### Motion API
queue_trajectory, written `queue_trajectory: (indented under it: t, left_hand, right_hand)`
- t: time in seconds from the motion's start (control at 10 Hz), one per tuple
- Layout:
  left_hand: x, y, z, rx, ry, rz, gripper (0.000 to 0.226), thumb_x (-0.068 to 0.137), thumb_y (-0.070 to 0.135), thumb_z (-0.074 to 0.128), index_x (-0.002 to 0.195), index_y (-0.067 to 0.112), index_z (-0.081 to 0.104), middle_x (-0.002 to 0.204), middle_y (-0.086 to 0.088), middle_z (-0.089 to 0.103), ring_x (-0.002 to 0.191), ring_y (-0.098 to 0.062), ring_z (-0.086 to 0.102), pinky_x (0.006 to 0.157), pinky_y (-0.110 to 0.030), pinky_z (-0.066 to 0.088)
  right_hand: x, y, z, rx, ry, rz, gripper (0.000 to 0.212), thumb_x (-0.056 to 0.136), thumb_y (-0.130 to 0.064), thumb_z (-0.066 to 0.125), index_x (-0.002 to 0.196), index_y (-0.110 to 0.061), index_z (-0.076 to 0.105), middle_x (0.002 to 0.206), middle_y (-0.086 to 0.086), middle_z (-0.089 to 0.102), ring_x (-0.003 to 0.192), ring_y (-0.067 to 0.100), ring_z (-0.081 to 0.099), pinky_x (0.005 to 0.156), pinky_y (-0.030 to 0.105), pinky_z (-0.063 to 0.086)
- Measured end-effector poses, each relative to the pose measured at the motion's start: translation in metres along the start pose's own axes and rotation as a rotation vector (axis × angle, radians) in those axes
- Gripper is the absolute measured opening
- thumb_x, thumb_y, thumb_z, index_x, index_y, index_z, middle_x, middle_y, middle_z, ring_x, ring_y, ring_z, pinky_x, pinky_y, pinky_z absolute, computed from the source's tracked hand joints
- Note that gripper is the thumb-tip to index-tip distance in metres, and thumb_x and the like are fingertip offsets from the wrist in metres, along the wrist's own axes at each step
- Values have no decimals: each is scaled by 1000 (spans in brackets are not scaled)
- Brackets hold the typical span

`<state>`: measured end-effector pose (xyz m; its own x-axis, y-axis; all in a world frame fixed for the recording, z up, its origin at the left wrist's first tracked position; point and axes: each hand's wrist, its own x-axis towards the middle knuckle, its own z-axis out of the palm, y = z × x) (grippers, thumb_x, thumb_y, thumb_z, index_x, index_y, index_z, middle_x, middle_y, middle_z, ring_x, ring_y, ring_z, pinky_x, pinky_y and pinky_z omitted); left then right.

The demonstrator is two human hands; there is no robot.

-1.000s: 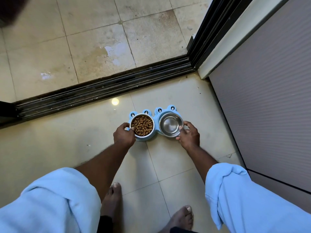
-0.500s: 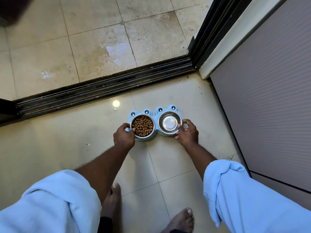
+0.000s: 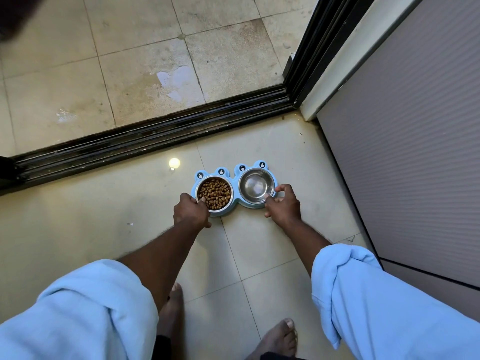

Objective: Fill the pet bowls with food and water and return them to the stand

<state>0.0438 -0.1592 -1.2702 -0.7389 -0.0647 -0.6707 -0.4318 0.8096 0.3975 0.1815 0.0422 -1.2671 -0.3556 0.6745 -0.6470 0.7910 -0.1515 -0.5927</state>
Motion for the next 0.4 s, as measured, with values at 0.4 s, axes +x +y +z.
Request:
queue_trajectory:
  t: [0.4]
  left_hand:
    - [-85,37,-62,1,-65,36,25,99,42,56,102,18,49,102,-9,75,48,-25,74,70,-36,62]
  right_hand:
    - [-82,-51,-55,28,-43,-1,12,95,-17,68,106,-18,66,85,3,69,64,18,69,46,13,44]
